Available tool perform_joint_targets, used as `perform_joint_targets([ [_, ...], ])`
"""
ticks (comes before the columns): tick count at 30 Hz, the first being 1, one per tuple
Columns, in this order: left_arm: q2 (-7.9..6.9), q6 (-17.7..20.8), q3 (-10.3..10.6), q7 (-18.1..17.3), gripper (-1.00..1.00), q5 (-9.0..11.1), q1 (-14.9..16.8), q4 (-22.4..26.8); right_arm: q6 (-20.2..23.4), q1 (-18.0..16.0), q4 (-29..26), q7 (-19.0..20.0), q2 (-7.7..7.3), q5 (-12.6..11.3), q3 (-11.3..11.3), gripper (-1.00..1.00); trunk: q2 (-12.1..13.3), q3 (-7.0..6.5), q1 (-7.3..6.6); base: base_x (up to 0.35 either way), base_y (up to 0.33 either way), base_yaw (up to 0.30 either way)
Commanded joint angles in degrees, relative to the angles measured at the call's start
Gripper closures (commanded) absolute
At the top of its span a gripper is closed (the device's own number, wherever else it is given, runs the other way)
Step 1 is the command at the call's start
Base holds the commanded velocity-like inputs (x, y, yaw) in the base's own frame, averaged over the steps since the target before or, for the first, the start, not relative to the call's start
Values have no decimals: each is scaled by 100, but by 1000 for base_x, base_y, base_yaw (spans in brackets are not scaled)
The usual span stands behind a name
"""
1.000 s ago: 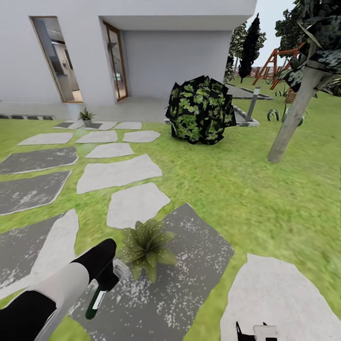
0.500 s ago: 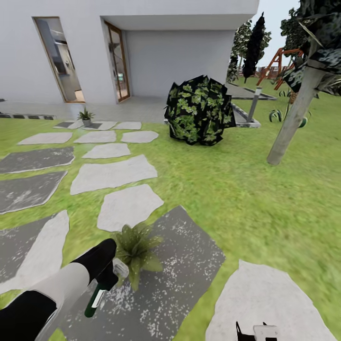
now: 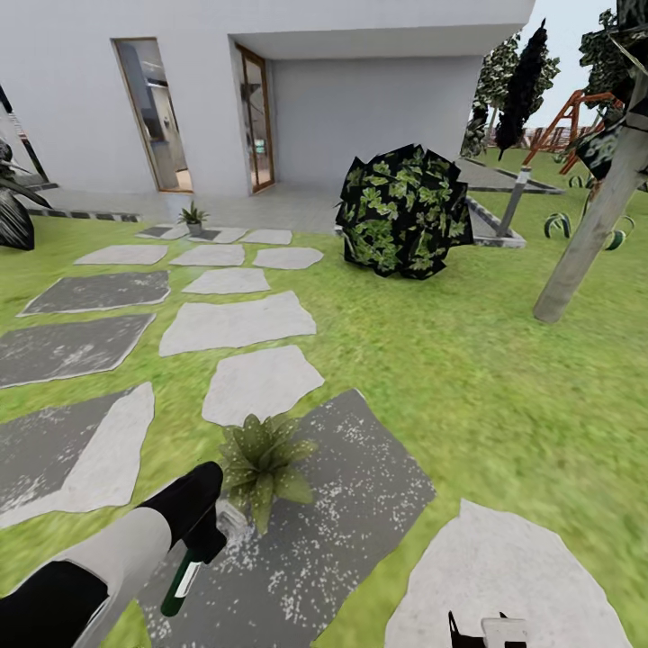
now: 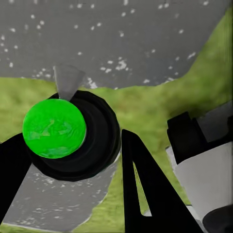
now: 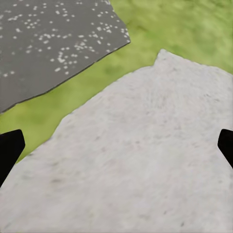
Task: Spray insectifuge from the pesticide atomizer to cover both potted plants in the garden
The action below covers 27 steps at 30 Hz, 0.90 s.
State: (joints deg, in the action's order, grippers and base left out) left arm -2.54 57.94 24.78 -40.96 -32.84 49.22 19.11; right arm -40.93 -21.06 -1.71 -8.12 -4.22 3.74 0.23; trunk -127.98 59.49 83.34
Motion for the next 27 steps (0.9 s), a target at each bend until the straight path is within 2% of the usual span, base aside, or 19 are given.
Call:
perform_joint_targets([
  [1, 12, 7, 18, -62, 100, -59, -25, -8, -10, -3, 4, -40, 0, 40, 2, -100, -2, 5, -1, 0, -1, 2],
  [7, -9, -2, 18, -60, 100, -65, -154, 32, -9, -3, 4, -40, 0, 42, 3, -100, -2, 5, -1, 24, -18, 0],
  [19, 5, -2, 2, -53, 100, -65, -158, 67, -10, -3, 4, -40, 0, 40, 2, -100, -2, 5, -1, 216, -181, 5],
  [27, 8, -2, -10, -53, 100, -65, -158, 67, -11, -3, 4, -40, 0, 42, 2, -100, -2, 5, -1, 206, -213, 221],
])
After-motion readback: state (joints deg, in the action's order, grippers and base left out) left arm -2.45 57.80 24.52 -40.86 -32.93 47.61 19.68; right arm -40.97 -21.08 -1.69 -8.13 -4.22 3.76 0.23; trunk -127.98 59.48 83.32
